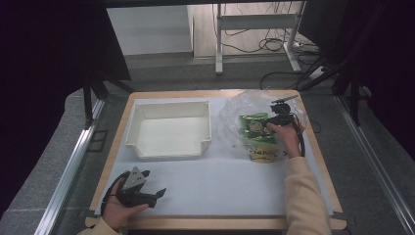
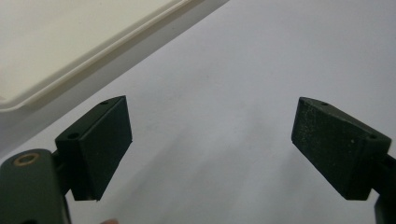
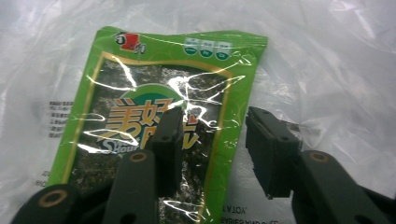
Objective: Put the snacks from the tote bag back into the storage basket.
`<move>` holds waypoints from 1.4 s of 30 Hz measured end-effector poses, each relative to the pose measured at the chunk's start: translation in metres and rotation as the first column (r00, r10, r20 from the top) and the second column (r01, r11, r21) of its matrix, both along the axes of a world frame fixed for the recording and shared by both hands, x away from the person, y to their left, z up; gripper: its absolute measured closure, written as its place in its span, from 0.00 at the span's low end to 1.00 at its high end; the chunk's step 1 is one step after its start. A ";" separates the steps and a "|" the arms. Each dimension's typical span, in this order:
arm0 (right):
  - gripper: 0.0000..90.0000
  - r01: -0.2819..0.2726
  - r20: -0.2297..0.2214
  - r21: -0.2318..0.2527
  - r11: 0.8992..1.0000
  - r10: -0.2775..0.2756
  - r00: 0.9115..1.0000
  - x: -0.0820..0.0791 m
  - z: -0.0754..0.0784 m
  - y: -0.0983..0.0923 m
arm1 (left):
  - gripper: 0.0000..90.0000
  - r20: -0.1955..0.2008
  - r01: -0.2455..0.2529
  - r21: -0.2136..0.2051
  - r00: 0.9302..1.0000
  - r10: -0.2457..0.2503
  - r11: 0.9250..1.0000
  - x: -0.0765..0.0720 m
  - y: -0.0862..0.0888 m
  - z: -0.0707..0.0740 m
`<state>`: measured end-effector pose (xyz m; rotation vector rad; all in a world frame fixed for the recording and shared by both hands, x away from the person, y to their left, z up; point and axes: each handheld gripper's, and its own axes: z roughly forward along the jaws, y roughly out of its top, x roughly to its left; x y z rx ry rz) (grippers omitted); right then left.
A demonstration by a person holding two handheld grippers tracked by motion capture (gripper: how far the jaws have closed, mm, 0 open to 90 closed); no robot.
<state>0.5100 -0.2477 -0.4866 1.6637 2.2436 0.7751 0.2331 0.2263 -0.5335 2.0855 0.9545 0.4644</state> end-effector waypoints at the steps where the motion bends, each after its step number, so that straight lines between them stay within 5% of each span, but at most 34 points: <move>1: 0.66 0.005 -0.006 -0.001 1.000 -0.005 1.000 0.000 0.000 0.000 | 0.14 0.001 0.000 0.000 1.000 0.000 1.000 0.000 0.000 0.000; 9: 0.78 0.018 -0.032 -0.036 0.999 -0.020 0.999 0.001 -0.004 0.001 | 0.14 0.001 0.003 0.006 1.000 -0.003 1.000 0.000 0.000 0.000; 16: 0.89 0.060 -0.049 -0.021 0.998 -0.061 0.997 -0.001 -0.006 0.005 | 0.14 0.004 0.005 0.006 1.000 -0.005 1.000 -0.001 0.000 0.000; 23: 0.95 0.092 -0.030 -0.099 0.991 -0.095 0.995 -0.002 -0.004 0.016 | 0.14 0.002 -0.005 0.002 1.000 0.005 1.000 0.000 0.001 0.001; 30: 0.98 0.092 -0.021 -0.110 0.990 -0.095 0.995 -0.004 -0.003 0.018 | 0.14 0.000 0.000 0.006 1.000 0.000 1.000 0.000 0.002 0.001; 42: 0.99 0.056 0.020 -0.024 0.998 -0.056 0.998 -0.011 0.010 0.013 | 0.14 0.002 0.002 0.001 1.000 -0.002 1.000 0.001 0.003 0.001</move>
